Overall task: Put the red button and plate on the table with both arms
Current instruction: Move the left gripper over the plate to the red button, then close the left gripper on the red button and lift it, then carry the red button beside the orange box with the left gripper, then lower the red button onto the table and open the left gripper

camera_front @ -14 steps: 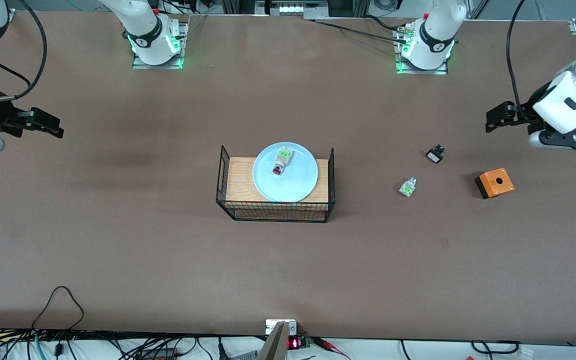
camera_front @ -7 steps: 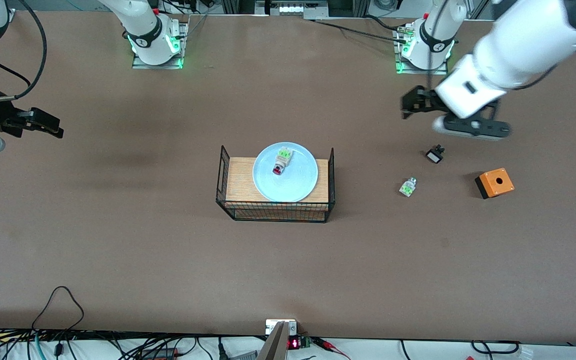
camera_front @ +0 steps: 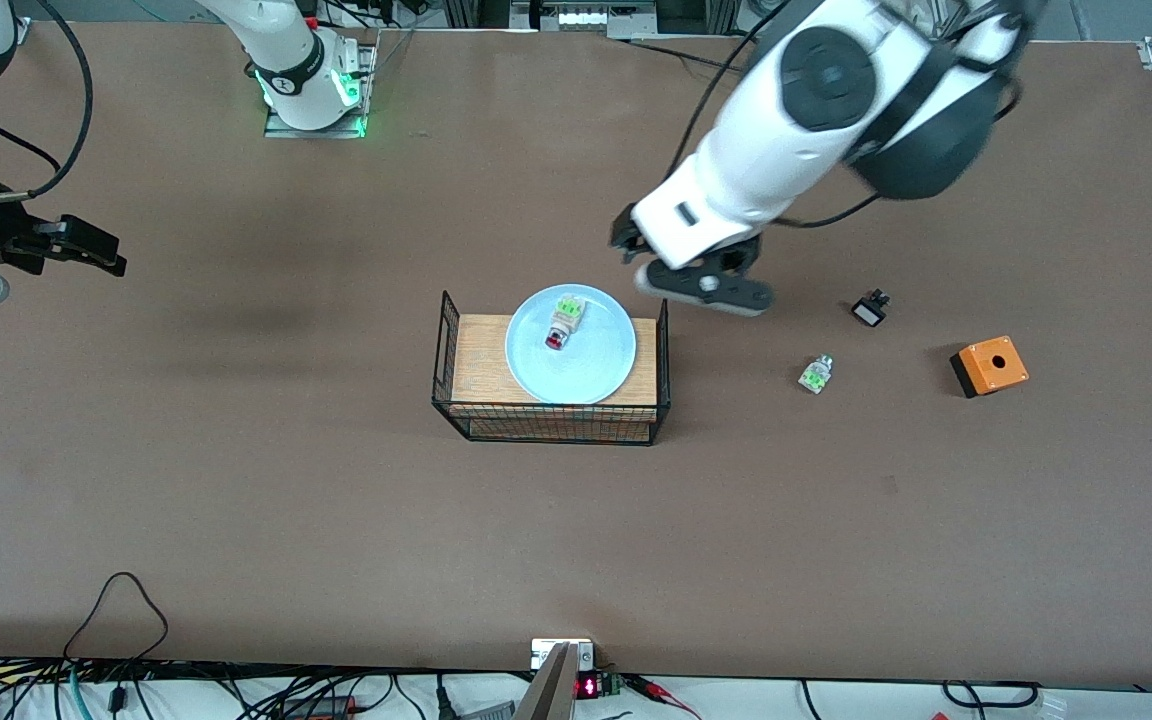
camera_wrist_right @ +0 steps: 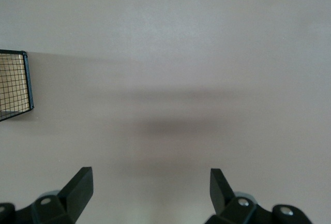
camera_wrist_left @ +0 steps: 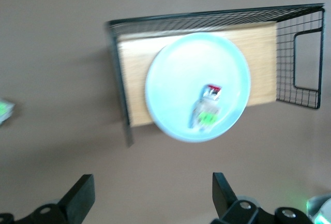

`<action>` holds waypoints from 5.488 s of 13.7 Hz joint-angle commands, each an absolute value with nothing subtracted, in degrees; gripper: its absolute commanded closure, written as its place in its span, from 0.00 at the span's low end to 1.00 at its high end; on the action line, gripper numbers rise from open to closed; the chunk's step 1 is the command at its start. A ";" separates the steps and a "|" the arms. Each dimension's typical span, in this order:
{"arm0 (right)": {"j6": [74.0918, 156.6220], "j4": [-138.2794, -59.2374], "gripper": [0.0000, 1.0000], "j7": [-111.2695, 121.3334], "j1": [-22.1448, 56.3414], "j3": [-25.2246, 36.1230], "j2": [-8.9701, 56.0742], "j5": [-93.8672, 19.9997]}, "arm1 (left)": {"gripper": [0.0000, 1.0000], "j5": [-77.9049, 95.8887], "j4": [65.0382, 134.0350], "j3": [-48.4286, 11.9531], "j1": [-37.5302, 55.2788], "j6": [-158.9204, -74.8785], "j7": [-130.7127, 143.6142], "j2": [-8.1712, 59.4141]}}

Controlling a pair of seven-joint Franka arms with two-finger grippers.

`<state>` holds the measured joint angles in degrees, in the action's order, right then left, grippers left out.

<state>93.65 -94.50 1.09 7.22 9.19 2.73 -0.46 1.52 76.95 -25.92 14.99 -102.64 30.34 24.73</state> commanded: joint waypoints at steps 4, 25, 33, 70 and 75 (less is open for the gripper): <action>93.34 -94.22 0.00 1.41 7.29 9.23 2.29 0.00 | 0.00 -13.70 73.13 -25.58 24.16 -110.98 37.18 34.79; 93.25 -93.16 0.00 2.02 7.12 9.49 2.64 0.09 | 0.83 -17.32 73.48 -25.66 26.20 -110.85 37.62 37.02; 93.25 -93.08 0.00 1.93 7.21 9.49 2.64 0.09 | 0.86 -14.78 73.48 -26.46 8.65 -89.57 30.97 28.83; 93.95 -92.46 0.00 -19.02 18.96 8.96 4.83 -6.15 | 0.00 -8.86 75.05 -26.62 -10.95 -83.23 2.55 21.75; 100.80 -92.37 0.00 -40.39 35.13 9.05 9.13 -6.33 | 0.00 3.17 89.33 -2.82 -0.70 -99.41 1.76 7.24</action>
